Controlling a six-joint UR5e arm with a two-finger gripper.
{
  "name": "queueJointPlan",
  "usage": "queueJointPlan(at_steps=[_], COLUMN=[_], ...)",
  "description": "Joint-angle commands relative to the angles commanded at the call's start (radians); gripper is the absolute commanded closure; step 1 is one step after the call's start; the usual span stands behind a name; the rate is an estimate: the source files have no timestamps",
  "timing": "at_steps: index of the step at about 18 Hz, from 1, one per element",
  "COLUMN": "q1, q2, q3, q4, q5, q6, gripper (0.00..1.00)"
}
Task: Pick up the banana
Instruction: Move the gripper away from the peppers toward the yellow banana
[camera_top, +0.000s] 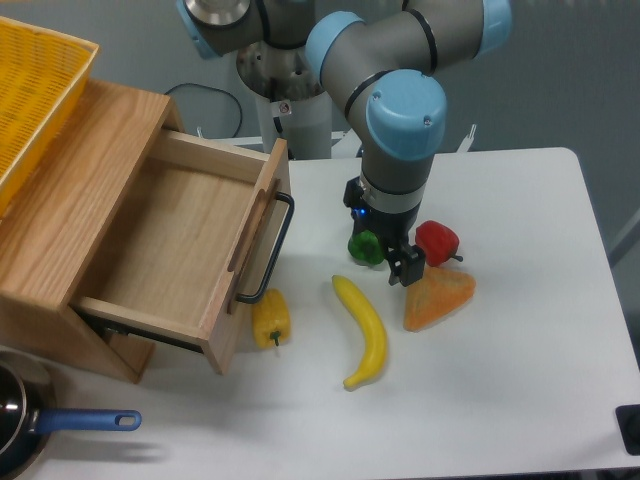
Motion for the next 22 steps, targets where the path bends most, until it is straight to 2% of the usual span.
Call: queueJointPlan(at_steps=[9,13,15,22], q1=[0.008,0.012,0.023,0.014], q2=[-0.046,-0.055,-0.049,-0.058], q3=[-0.005,-0.029,-0.049,-0.057], q4=[0.034,0.063,0.089,0.109], q5=[0.023,0.028,0.023,0.012], q6=[-0.028,-0.051,-0.075,-0.221], gripper=[0.00,0.00,0.00,0.00])
